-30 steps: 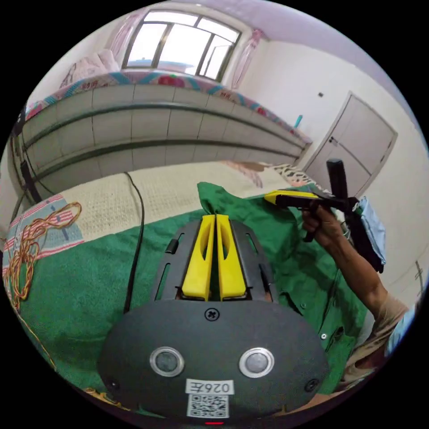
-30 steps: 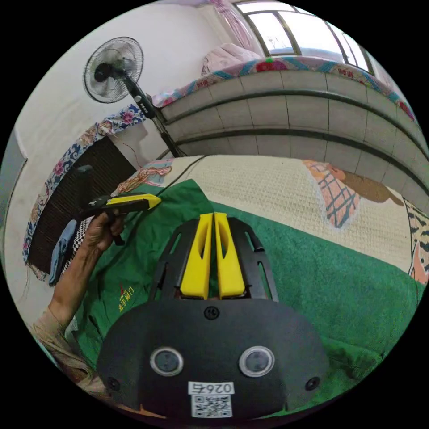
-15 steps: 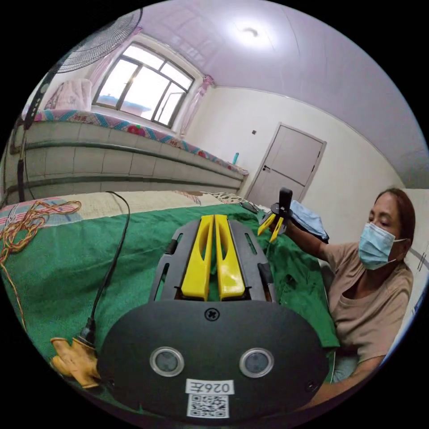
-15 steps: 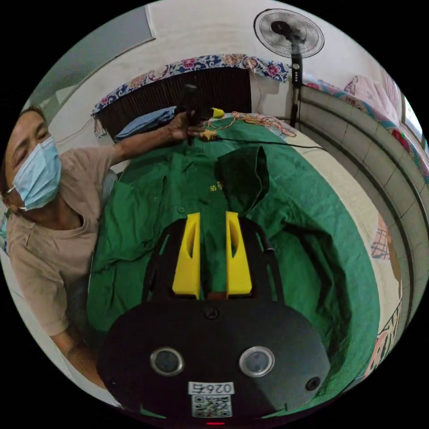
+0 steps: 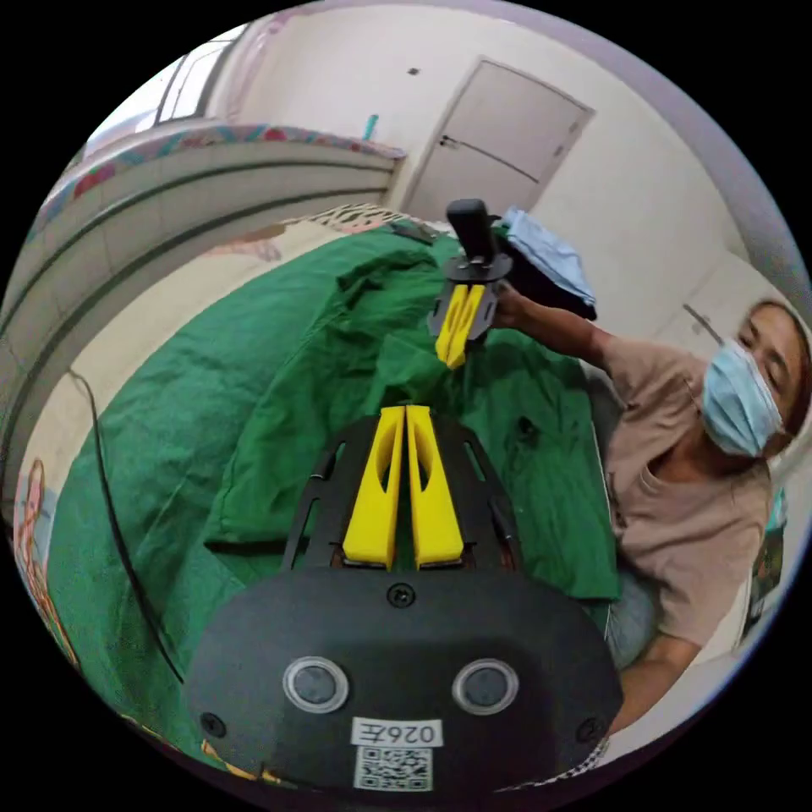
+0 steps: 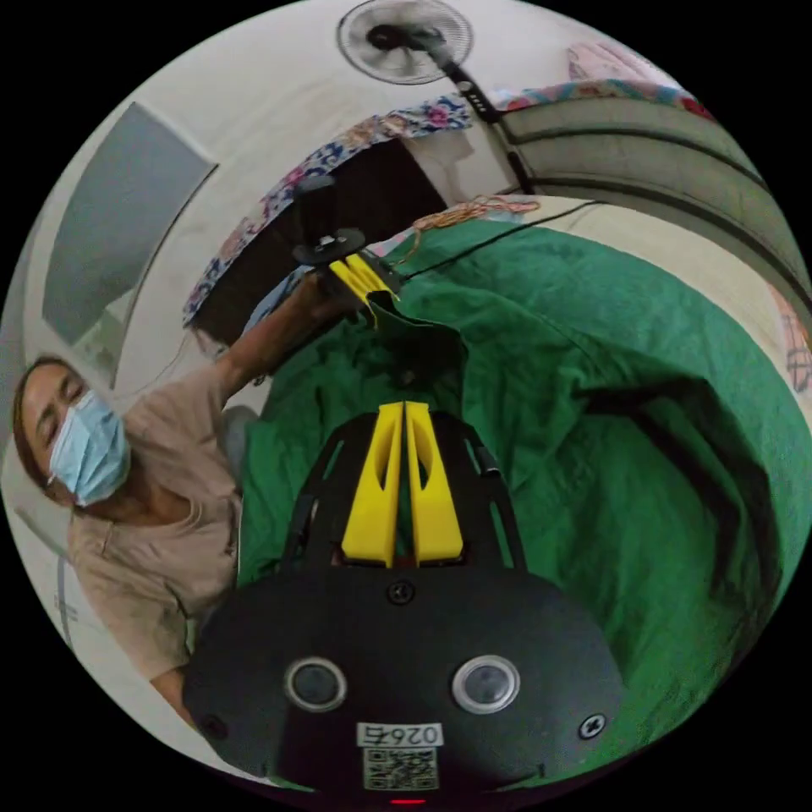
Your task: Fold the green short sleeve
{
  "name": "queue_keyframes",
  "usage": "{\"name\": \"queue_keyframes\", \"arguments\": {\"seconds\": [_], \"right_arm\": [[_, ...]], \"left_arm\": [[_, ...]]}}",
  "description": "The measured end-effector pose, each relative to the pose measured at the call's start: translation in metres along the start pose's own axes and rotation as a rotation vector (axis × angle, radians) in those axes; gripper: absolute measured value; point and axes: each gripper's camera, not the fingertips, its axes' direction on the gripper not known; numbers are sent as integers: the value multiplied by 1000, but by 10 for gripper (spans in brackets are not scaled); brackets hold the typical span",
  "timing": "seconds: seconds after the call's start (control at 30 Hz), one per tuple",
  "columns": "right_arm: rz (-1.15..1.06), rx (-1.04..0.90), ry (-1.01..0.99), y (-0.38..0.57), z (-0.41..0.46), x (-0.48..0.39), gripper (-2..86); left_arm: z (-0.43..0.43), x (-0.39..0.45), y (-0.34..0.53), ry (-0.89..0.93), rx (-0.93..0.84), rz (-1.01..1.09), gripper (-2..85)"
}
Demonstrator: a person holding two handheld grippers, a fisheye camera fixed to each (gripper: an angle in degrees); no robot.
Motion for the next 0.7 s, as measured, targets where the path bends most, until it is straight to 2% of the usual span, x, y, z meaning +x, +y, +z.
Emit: {"name": "queue_keyframes", "arguments": {"seconds": [0.07, 0.13, 0.23, 0.33, 0.4, 0.43, 0.47, 0.5, 0.53, 0.57, 0.7], "right_arm": [[-84, -53, -41, 11, -4, -26, -8], [-97, -51, 2, 18, -12, -42, -9], [3, 36, 131, 17, -26, -41, -10], [175, 105, 201, 12, -24, -21, -10], [227, 186, 219, 9, -20, -13, -9], [239, 195, 240, 7, -18, -10, -9], [256, 168, 325, 1, -12, -4, -9], [322, 79, 492, -5, -1, 9, -9], [345, 16, 561, -9, 5, 16, -9], [347, -54, 552, -13, 10, 23, -10], [340, 30, 575, -1, -19, -24, -10]], "left_arm": [[-16, 41, 15, 97, 38, 167, -10], [-26, 49, 24, 104, 63, 168, -10], [-33, 20, 24, 39, 202, -16, -10], [-7, -22, 10, 121, 282, -234, -10], [21, -45, -2, 118, 215, -364, -10], [39, -56, -8, 8, 138, -429, -10], [57, -67, -13, -141, 42, -503, -10], [65, -73, -15, -172, 4, -527, -10], [74, -85, -20, -123, -24, -553, -10], [72, -89, -23, -106, -4, -579, -10], [54, -53, -33, -228, 60, -511, -10]]}}
